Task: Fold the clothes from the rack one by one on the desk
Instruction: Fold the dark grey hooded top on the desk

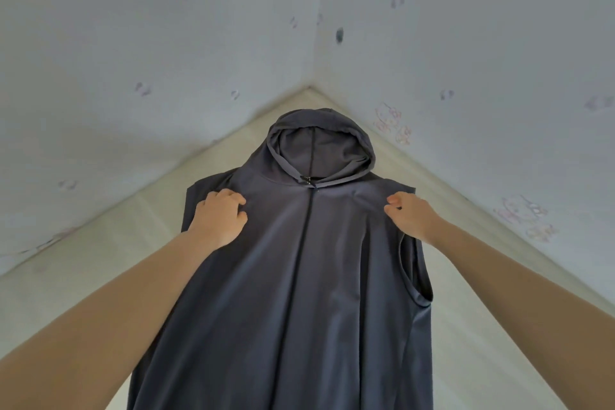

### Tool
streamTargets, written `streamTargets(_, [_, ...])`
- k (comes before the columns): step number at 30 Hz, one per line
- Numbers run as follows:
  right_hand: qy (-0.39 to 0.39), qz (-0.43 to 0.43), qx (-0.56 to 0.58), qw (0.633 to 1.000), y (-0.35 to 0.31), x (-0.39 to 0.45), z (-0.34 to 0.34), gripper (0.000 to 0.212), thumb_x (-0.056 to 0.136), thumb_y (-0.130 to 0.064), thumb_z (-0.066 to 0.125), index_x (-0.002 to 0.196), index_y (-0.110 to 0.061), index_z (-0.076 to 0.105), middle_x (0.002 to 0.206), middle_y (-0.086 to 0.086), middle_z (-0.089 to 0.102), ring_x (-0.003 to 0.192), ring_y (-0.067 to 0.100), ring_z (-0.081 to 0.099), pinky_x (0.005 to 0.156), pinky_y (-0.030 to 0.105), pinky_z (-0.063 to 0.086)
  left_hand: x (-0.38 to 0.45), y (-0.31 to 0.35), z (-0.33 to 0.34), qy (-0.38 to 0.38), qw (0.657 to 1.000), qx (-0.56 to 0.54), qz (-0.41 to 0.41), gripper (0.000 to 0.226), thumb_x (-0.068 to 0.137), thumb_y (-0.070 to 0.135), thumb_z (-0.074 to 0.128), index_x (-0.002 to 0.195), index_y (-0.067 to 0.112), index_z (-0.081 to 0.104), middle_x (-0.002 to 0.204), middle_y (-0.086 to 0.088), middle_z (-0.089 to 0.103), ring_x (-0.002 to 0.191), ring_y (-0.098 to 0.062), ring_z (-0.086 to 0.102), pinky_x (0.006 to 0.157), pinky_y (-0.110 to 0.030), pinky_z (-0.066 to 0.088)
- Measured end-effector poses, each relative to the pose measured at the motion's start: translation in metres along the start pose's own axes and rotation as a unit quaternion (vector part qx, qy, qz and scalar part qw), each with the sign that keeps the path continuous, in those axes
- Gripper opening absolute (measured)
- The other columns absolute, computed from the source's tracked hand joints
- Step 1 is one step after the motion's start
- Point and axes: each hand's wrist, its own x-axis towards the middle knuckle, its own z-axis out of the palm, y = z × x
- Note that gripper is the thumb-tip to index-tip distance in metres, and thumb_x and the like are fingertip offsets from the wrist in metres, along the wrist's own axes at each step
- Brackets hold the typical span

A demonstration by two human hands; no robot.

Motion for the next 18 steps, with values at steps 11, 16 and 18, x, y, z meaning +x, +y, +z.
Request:
streamTargets(11, [0.027,0.130,0.412,0.901,-0.035,0.144,-0.050,0.021,0.097,-0.014,0.044,0.106,0.001,0.055,0.101,0.013,0.058,0.084,0.025,0.054,0.065,0.027,0.044,0.141,0.052,-0.052,0.085,0.936,-0.317,-0.125,0.029,0.087,0.004,0.042,0.063,0.018,0.034,0.064,-0.003,0.032,0.068,-0.021,0.028,0.057,-0.032,0.024])
streamTargets(16, [-0.009,0.142,0.497,0.856,-0.049,0.185,-0.044,0.018,0.098,-0.003,0.040,0.084,-0.002,0.052,0.086,0.013,0.053,0.069,0.024,0.053,0.061,0.034,0.048,0.191,0.050,-0.038,0.071,0.862,-0.462,-0.197,0.027,0.087,0.002,0.044,0.062,0.010,0.046,0.067,-0.021,0.049,0.064,-0.034,0.044,0.065,-0.040,0.042])
streamTargets(18, [-0.008,0.142,0.501,0.854,-0.056,0.204,-0.042,0.018,0.096,-0.004,0.044,0.080,-0.005,0.053,0.083,0.010,0.051,0.069,0.022,0.051,0.059,0.034,0.046,0.201,0.060,-0.043,0.059,0.828,-0.516,-0.210,0.023,0.093,0.003,0.046,0.072,0.009,0.051,0.070,-0.009,0.052,0.061,-0.022,0.048,0.059,-0.033,0.041])
